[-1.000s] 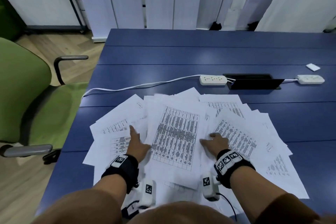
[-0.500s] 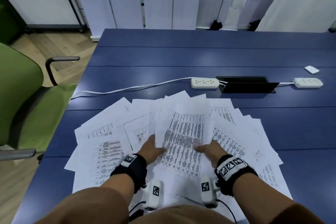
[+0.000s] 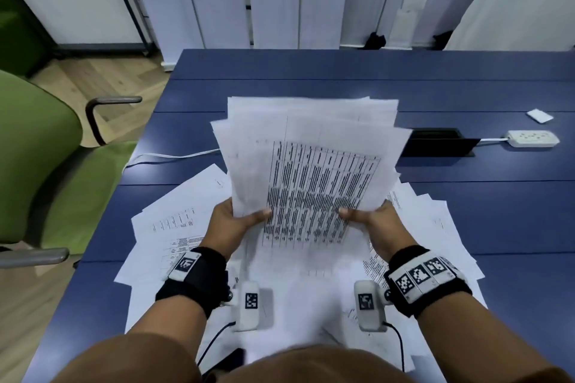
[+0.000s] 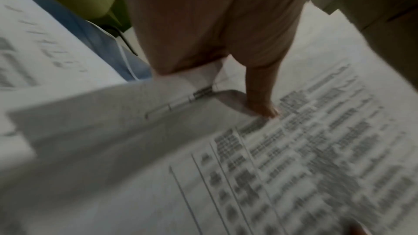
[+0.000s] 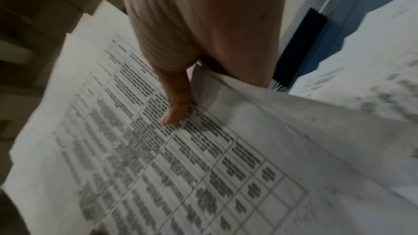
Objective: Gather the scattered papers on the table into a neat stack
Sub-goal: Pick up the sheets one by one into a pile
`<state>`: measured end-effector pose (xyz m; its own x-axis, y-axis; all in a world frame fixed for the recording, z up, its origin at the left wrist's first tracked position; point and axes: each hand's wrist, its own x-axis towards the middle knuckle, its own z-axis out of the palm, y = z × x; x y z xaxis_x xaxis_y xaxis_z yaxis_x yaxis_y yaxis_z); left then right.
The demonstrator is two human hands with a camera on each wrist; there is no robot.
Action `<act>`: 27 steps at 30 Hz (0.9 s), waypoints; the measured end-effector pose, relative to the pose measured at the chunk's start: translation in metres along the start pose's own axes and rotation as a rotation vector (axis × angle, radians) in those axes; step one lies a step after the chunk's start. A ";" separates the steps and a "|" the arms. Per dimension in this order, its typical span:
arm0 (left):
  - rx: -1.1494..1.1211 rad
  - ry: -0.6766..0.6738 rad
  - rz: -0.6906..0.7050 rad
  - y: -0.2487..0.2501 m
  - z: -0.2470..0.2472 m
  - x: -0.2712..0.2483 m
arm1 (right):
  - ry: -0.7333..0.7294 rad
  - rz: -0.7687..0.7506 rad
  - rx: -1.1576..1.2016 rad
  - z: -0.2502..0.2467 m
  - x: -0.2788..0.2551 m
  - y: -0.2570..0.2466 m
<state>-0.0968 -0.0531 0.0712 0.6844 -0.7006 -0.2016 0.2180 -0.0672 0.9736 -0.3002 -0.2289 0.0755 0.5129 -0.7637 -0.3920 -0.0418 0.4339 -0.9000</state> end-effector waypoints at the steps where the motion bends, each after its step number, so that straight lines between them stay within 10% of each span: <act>1: -0.004 0.045 0.081 0.009 0.005 -0.002 | 0.010 -0.057 -0.014 0.004 -0.002 -0.008; 8: -0.044 0.188 0.456 0.050 0.026 -0.025 | 0.035 -0.432 -0.045 0.038 -0.037 -0.054; 18: 0.132 -0.027 0.053 -0.005 0.022 -0.007 | -0.027 -0.172 -0.206 0.032 -0.015 -0.002; 27: 0.098 0.033 0.173 0.006 0.024 0.007 | -0.017 -0.223 -0.078 0.019 -0.005 -0.022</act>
<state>-0.1073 -0.0750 0.0786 0.7286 -0.6842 -0.0326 0.0274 -0.0184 0.9995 -0.2858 -0.2253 0.1009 0.5308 -0.8282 -0.1797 0.0083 0.2171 -0.9761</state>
